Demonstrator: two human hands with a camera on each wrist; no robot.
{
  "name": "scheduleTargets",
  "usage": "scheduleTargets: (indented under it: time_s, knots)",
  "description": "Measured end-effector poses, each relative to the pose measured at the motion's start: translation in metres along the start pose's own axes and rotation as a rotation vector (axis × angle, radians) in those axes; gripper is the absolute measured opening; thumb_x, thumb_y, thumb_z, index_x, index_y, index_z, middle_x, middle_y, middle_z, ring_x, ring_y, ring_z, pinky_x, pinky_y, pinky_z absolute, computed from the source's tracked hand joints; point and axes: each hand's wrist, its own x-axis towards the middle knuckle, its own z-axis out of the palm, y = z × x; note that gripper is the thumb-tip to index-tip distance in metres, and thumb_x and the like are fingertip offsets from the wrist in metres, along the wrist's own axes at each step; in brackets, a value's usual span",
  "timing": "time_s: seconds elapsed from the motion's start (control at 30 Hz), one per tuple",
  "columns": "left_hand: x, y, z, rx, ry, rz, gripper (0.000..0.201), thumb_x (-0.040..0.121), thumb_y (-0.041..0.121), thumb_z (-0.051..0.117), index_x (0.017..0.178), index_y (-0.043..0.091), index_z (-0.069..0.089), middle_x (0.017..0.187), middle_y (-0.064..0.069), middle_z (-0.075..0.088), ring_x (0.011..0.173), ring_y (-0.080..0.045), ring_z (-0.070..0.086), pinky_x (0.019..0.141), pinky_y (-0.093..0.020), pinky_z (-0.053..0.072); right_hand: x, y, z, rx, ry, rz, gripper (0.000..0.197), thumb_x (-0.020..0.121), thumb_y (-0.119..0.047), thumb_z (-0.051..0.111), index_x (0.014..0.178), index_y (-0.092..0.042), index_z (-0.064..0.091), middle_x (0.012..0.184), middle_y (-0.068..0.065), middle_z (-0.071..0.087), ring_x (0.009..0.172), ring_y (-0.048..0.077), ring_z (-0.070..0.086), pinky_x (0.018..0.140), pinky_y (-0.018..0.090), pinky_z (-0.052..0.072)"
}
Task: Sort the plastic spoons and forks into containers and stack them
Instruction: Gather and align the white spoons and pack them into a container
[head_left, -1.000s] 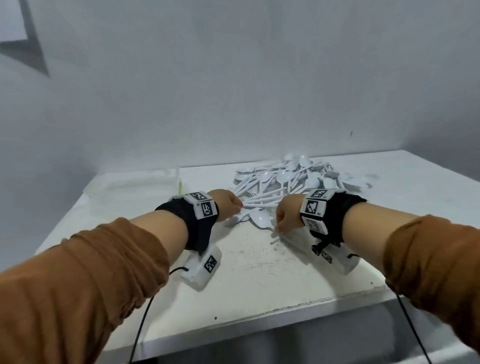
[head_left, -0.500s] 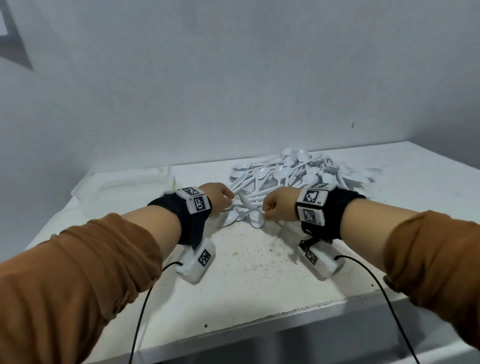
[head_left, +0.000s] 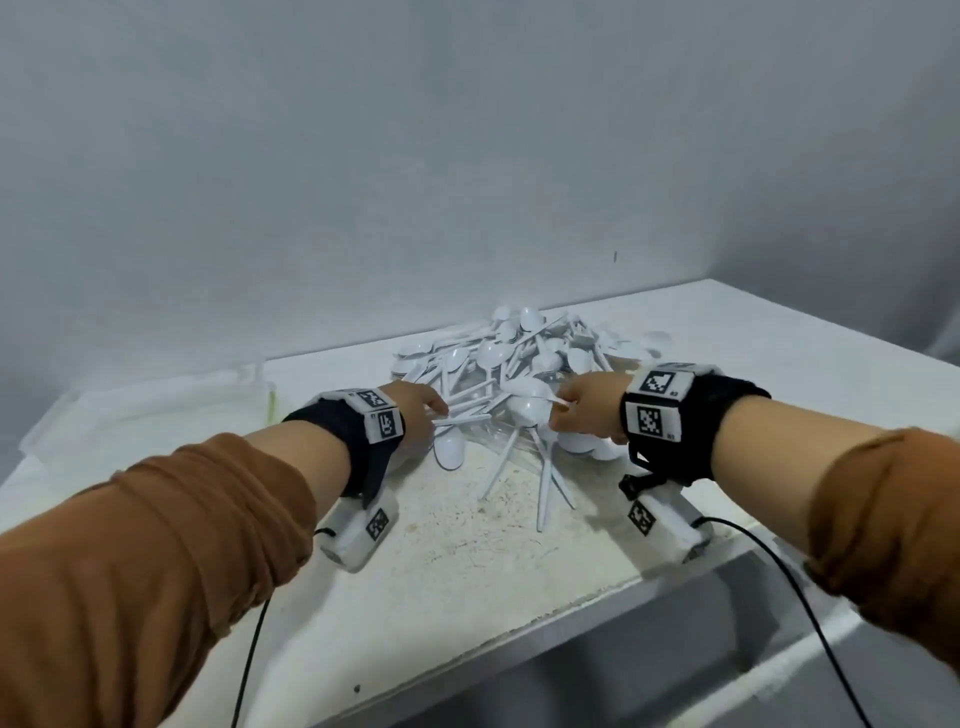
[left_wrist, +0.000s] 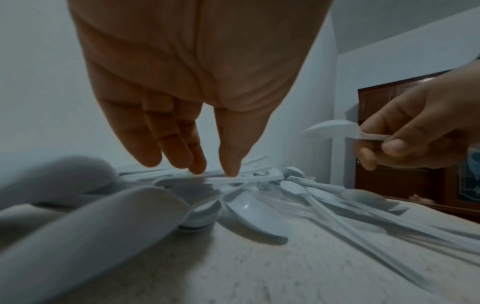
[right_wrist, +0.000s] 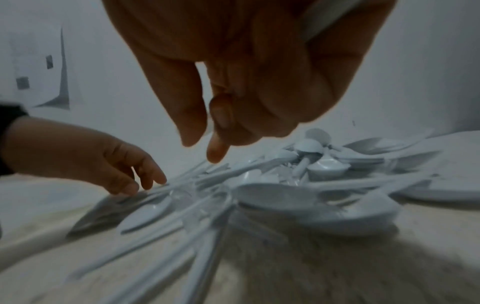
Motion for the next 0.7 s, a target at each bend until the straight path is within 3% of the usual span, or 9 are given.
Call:
scheduleTargets:
  time_s: [0.07,0.2,0.27,0.4,0.53,0.63,0.7]
  knots:
    - [0.003,0.003,0.003,0.028,0.0,0.005,0.034,0.089,0.017,0.052,0.119,0.031,0.057,0.123,0.002,0.057,0.106,-0.018,0.057,0.087,-0.023,0.045,0.002,0.003,0.01,0.025,-0.04,-0.015,0.02,0.091,-0.03,0.054,0.106,-0.018,0.062,0.081,-0.005,0.054,0.058,0.005,0.043,0.038,0.009,0.035]
    - [0.012,0.003,0.006,0.088,-0.011,0.039,0.031,0.09,0.015,0.052,0.119,0.027,0.057,0.124,-0.001,0.057,0.109,-0.02,0.057,0.086,-0.024,0.043,0.012,0.005,0.029,0.101,-0.105,-0.024,0.025,0.087,-0.026,0.063,0.111,-0.024,0.068,0.098,-0.005,0.067,0.081,0.009,0.056,0.069,0.018,0.044]
    - [0.014,0.003,0.007,0.117,0.007,0.044,0.029,0.09,0.013,0.052,0.116,0.025,0.058,0.124,-0.002,0.057,0.109,-0.02,0.057,0.084,-0.024,0.043,0.017,0.005,0.033,0.099,-0.119,-0.036,0.025,0.085,-0.026,0.066,0.109,-0.023,0.069,0.108,-0.002,0.068,0.087,0.01,0.057,0.076,0.019,0.043]
    - [0.014,0.001,0.008,0.139,0.015,0.051,0.028,0.091,0.011,0.05,0.116,0.02,0.059,0.125,-0.003,0.056,0.11,-0.021,0.056,0.083,-0.024,0.043,0.027,0.005,0.035,0.073,-0.122,-0.046,0.024,0.081,-0.025,0.07,0.103,-0.016,0.073,0.104,0.003,0.071,0.085,0.011,0.058,0.078,0.022,0.045]
    - [0.012,-0.001,0.005,0.098,0.037,0.071,0.021,0.09,0.011,0.05,0.109,0.018,0.058,0.118,-0.002,0.057,0.101,-0.02,0.056,0.073,-0.023,0.04,0.027,0.004,0.035,0.015,-0.083,-0.028,0.024,0.082,-0.025,0.067,0.102,-0.013,0.072,0.101,0.007,0.071,0.082,0.014,0.057,0.073,0.023,0.044]
    - [0.005,-0.003,0.001,0.029,0.112,0.085,0.01,0.091,0.017,0.049,0.099,0.022,0.05,0.106,0.0,0.056,0.088,-0.018,0.053,0.059,-0.021,0.034,0.022,0.001,0.034,-0.015,-0.068,-0.007,0.025,0.083,-0.027,0.066,0.099,-0.009,0.07,0.078,0.005,0.063,0.077,0.015,0.052,0.058,0.022,0.039]
    - [-0.001,-0.004,-0.001,-0.034,0.165,0.096,0.007,0.094,0.016,0.045,0.097,0.022,0.045,0.096,0.0,0.056,0.081,-0.018,0.051,0.056,-0.019,0.032,0.021,0.0,0.034,-0.026,-0.065,0.01,0.023,0.08,-0.027,0.068,0.095,-0.009,0.071,0.068,0.0,0.057,0.075,0.015,0.053,0.058,0.021,0.04]
